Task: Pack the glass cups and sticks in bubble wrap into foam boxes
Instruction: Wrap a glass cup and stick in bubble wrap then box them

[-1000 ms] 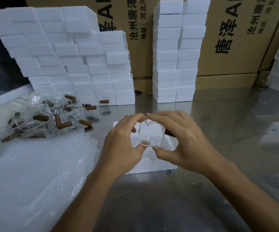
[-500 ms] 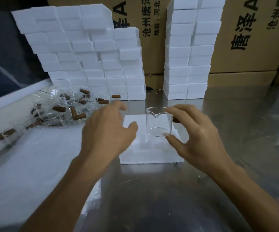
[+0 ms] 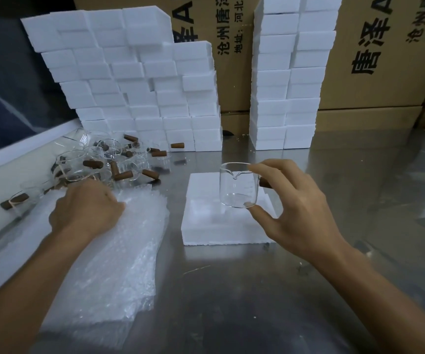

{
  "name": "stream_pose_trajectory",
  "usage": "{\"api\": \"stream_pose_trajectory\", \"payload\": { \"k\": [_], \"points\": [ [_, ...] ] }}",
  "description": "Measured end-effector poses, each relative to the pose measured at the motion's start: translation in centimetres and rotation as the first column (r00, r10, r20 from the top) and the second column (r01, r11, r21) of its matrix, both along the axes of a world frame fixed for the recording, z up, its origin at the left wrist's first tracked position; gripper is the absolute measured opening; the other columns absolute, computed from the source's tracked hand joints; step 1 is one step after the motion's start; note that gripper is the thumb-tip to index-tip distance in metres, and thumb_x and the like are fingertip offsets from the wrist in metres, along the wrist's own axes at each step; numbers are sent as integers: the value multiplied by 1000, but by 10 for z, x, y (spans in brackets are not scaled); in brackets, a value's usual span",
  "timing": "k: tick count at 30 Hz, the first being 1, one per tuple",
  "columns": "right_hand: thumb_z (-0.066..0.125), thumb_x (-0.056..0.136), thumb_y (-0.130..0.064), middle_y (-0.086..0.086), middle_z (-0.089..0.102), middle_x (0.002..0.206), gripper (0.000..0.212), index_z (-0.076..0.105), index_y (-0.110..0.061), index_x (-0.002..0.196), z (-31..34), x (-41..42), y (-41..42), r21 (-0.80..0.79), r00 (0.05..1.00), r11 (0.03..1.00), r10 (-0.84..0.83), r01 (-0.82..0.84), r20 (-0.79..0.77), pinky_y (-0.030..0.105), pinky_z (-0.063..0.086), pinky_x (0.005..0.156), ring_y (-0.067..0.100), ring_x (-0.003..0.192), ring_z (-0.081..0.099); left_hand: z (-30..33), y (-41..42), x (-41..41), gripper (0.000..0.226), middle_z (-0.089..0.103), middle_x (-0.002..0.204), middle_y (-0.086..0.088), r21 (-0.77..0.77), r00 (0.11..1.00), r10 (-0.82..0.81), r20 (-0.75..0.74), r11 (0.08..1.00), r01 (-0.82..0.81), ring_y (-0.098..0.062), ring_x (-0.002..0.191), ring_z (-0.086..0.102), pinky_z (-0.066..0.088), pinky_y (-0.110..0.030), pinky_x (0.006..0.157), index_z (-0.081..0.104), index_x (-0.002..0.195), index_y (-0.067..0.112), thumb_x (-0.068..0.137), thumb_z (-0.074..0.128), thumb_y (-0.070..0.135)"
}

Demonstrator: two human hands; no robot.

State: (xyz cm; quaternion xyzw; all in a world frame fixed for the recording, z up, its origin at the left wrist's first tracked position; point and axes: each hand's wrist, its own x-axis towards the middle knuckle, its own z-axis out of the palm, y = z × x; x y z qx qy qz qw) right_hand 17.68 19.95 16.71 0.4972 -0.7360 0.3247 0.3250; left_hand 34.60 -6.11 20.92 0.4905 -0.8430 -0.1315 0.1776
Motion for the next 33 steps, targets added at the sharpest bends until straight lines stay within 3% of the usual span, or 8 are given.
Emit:
{"api": "stream_pose_trajectory", "payload": {
  "k": [6, 11, 14, 19, 21, 25, 29, 33],
  "points": [
    [85, 76, -21, 3, 57, 124, 60, 59, -16, 131, -2, -1, 0, -48, 1000, 999, 14, -15, -8, 48, 54, 76, 14, 97, 67, 10, 8, -6, 18, 70, 91, -7, -228, 958, -102, -267, 973, 40, -29, 77, 55, 42, -35, 72, 67, 74, 20, 91, 65, 15],
    [86, 75, -23, -3, 49, 119, 56, 57, -13, 121, -5, -7, 0, -160, 993, 987, 37, -19, 114, 36, 59, 81, 8, 88, 59, 44, 29, -16, 5, 66, 88, -1, -611, 685, -564, -461, 762, 216, -14, 71, 57, 46, -30, 70, 65, 93, 12, 94, 61, 9],
    [88, 72, -21, -7, 42, 114, 52, 54, -13, 111, -8, -10, -2, -192, 984, 981, 25, 10, 175, 11, 53, 77, 11, 79, 57, 42, 50, -20, 19, 64, 88, -4, -731, 542, -764, -350, 584, 352, -16, 75, 61, 51, -27, 65, 55, 106, 12, 93, 57, -2],
    [85, 69, -15, -2, 43, 114, 46, 48, -15, 95, -10, -8, -4, -213, 972, 975, -12, 63, 235, 32, 54, 61, 10, 75, 54, 24, 66, -27, 36, 58, 87, -16, -729, 533, -841, -97, 425, 537, -32, 69, 58, 51, -44, 54, 71, 91, 0, 76, 51, -25],
    [84, 70, -14, -1, 50, 111, 46, 45, -18, 92, -11, -7, -4, -207, 964, 976, -12, 70, 265, 38, 53, 59, 11, 71, 54, 20, 71, -29, 22, 61, 82, -10, -667, 551, -825, -125, 481, 569, -28, 69, 58, 53, -44, 57, 73, 78, 0, 77, 53, -9],
    [82, 71, -12, -5, 54, 94, 40, 47, -20, 89, -14, -7, -5, -206, 956, 976, -9, 72, 293, 30, 47, 56, 13, 64, 53, 24, 77, -35, 29, 66, 67, 11, -494, 751, -582, -311, 774, 396, -18, 68, 62, 52, -33, 65, 72, 60, 21, 79, 62, 41],
    [80, 72, -14, -6, 50, 93, 35, 48, -18, 86, -17, -6, -10, -210, 947, 975, -1, 72, 320, 33, 45, 53, 15, 60, 49, 26, 66, -51, 26, 70, 71, 4, -187, 892, -437, -115, 891, 413, -20, 77, 67, 56, -35, 71, 68, 56, 17, 70, 86, 28],
    [81, 71, -15, -5, 51, 93, 35, 48, -20, 83, -17, -5, -10, -220, 944, 973, 7, 70, 330, 20, 38, 53, 16, 68, 48, 12, 63, -58, 23, 63, 94, 0, 14, 888, -451, 85, 892, 452, -23, 86, 61, 50, -34, 72, 65, 92, 20, 76, 82, 22]
  ]
}}
